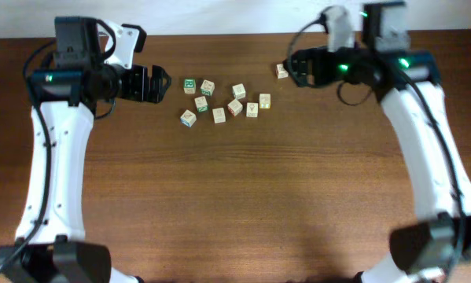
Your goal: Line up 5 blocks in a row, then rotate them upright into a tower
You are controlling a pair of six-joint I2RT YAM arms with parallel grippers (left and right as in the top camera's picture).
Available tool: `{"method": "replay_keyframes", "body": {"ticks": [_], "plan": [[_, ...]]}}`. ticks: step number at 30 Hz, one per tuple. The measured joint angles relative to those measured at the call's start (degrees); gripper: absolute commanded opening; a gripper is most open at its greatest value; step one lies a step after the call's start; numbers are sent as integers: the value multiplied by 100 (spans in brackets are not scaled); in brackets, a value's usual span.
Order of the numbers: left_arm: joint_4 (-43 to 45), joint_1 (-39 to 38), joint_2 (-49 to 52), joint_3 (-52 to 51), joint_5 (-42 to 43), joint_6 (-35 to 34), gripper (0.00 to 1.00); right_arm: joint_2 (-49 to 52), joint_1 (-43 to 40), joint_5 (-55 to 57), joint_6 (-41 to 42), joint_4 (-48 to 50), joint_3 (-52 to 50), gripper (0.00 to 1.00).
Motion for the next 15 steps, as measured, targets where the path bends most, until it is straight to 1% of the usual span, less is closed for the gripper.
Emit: {"method": "replay_keyframes", "body": {"ticks": [1,2,7,8,9,13,15], "plan": [[-7,0,92,50,-4,2,99,426,142,7,-37,-101,382,98],[-52,0,164,52,-4,0,99,745,256,9,-57,-116,542,98],[-63,0,179,79,-4,0,99,1392,393,92,-66,227,562,99],[-63,0,179,79,-4,2,99,1469,393,173,-37,284,566,98],[-63,0,179,79,-4,0,99,1563,411,376,144,326,597,90],[-63,0,179,79,-4,0,99,2072,605,1720,1145,358,627,87],[-63,0,179,79,-4,0,99,2417,885,2505,1709,474,627,80]]}}
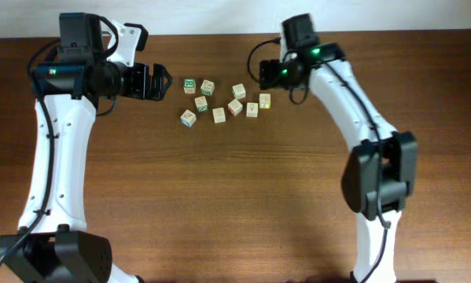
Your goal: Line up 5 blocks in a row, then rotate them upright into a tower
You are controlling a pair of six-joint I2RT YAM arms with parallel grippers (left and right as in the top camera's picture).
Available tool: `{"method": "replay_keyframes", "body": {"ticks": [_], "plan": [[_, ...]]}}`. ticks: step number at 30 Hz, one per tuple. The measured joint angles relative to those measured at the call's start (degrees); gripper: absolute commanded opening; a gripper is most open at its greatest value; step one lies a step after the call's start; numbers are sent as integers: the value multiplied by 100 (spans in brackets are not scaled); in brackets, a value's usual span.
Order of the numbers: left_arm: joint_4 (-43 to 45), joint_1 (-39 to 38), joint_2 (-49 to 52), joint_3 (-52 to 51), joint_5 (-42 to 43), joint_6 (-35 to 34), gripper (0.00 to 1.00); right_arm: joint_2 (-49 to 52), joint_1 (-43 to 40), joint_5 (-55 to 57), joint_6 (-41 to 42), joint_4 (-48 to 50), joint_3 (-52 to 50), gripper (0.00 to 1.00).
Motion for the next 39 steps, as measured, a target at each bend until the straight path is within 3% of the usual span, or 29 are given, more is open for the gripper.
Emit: {"method": "replay_keyframes", "body": {"ticks": [8,11,15,20,39], "plan": [[0,0,0,0,0,0,99,649,328,717,590,459,0,58],[-2,0,0,0,0,2,99,809,328,758,654,546,0,56],[0,0,0,0,0,2,99,999,343,730,658,603,0,38],[0,0,0,0,0,2,99,999,350,717,717,286,2,30],[0,0,0,0,0,2,99,964,350,-39,732,-2592,278,30]]}}
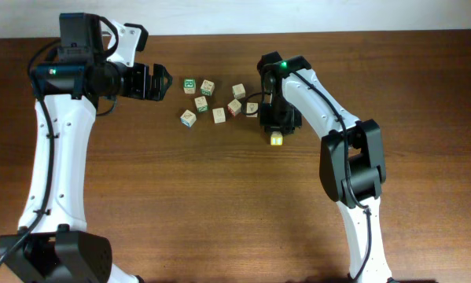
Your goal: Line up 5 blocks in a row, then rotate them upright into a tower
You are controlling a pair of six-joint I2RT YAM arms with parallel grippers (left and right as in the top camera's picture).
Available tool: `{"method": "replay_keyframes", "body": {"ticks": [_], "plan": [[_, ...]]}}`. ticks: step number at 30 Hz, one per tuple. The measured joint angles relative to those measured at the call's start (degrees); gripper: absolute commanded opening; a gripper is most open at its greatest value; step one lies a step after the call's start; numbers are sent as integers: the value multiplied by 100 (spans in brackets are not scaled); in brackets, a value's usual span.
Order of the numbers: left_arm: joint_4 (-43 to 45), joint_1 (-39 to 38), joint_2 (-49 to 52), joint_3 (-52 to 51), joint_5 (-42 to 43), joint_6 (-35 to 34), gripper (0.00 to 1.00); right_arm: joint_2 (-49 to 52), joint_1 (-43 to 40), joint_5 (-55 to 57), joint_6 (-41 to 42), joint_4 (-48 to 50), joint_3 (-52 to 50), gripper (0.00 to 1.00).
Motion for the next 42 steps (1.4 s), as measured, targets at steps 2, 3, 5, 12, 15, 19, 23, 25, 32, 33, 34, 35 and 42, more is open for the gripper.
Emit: {"method": "replay_keyframes", "body": {"ticks": [2,3,5,12,15,19,23,25,32,33,34,35,42], "plan": [[-2,0,0,0,0,-2,99,0,0,-42,-7,-205,-11,31],[0,0,0,0,0,0,99,0,0,-74,-17,-238,-11,35],[0,0,0,0,0,-2,99,0,0,-131,-42,-380,-9,39],[-2,0,0,0,0,-2,99,0,0,-131,-168,-809,1174,50],[0,0,0,0,0,-2,99,0,4,-197,-225,-658,1250,50],[0,0,0,0,0,-2,99,0,138,-339,-385,-109,1255,55],[-2,0,0,0,0,0,99,0,448,-389,-446,446,1255,56],[-2,0,0,0,0,-2,99,0,546,-391,-452,627,1255,57],[-2,0,0,0,0,-2,99,186,616,-382,-457,1025,1255,57],[0,0,0,0,0,0,99,195,616,-365,-461,1088,1255,57],[0,0,0,0,0,0,99,195,616,-356,-468,1139,1255,58],[-2,0,0,0,0,0,99,197,621,-341,-466,1163,1255,58],[-2,0,0,0,0,-2,99,435,706,-142,-352,1381,1255,61]]}}
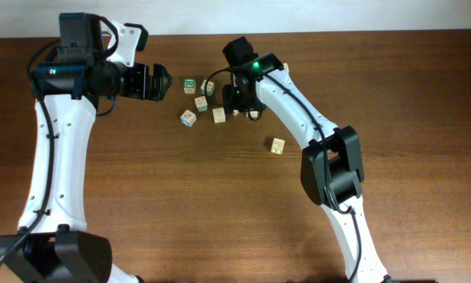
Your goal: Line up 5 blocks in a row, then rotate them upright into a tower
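Note:
Several small wooden blocks lie in a loose cluster at the far middle of the table, among them a green-marked block [189, 85] and a plain block [218, 115]. One block [277, 145] lies alone, nearer than the cluster and to its right. My right gripper [235, 99] hangs over the cluster's right side and hides the blocks beneath it, so its jaws cannot be made out. My left gripper [161, 80] stands open left of the cluster, holding nothing.
The brown wooden table [219, 204] stretches toward the front. The right arm's links [298, 110] cross above the area right of the cluster. A white wall edge runs along the far side.
My right gripper was over the lone block right of the cluster. It now hangs over the cluster's right side, and that block lies free on the table. The left arm has not moved.
My right gripper began at the far right by a stray block, then stood above the cluster's right end. Then it was nearer, with a block from that end at its tip. Now that block lies alone and the gripper is back over the cluster.

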You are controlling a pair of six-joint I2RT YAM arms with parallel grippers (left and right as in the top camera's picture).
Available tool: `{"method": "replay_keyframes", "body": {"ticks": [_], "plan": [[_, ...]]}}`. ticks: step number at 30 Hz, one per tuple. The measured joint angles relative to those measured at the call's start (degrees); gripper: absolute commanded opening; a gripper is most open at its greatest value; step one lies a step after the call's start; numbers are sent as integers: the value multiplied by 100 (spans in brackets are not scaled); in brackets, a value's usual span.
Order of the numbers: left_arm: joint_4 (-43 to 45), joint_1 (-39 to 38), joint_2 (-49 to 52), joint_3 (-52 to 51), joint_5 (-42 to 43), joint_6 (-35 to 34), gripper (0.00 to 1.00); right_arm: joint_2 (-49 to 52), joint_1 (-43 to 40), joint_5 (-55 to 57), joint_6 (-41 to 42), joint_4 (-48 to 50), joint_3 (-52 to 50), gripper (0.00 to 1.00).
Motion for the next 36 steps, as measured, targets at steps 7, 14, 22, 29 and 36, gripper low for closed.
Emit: {"method": "replay_keyframes", "body": {"ticks": [7,14,22,29,36], "plan": [[0,0,0,0,0,2,99,22,22,74,120,28,0,60],[2,0,0,0,0,2,99,39,4,503,144,-315,208,53],[0,0,0,0,0,2,99,120,-227,734,699,-234,310,49],[2,0,0,0,0,0,99,393,-225,756,726,-214,216,36],[2,0,0,0,0,0,99,424,-225,584,745,-581,234,28]]}}
